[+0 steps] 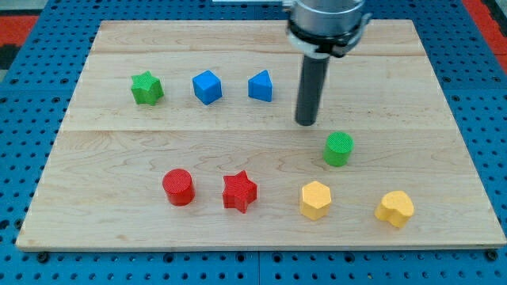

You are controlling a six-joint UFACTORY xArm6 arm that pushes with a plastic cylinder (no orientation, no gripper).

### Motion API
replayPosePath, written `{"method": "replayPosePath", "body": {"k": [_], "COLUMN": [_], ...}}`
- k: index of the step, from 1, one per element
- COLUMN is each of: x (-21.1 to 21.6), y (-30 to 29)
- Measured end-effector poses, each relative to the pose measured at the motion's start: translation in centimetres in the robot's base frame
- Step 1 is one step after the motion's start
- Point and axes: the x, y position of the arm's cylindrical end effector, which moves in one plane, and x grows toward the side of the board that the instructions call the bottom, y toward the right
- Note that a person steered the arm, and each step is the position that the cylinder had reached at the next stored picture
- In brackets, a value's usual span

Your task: Move the red star to the center left

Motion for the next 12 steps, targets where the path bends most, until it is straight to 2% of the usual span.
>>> {"method": "replayPosePath", "body": {"k": [1, 2, 3, 4, 5, 6, 7, 8, 9, 10, 12], "x": [4.4, 6.7, 8.0, 11.2, 11.3, 11.3, 12.0, 14.7, 13.4, 9.5, 9.9], "y": [-1.4, 0.2, 0.0, -1.2, -7.2, -8.3, -6.7, -6.3, -8.5, -13.4, -11.5]}}
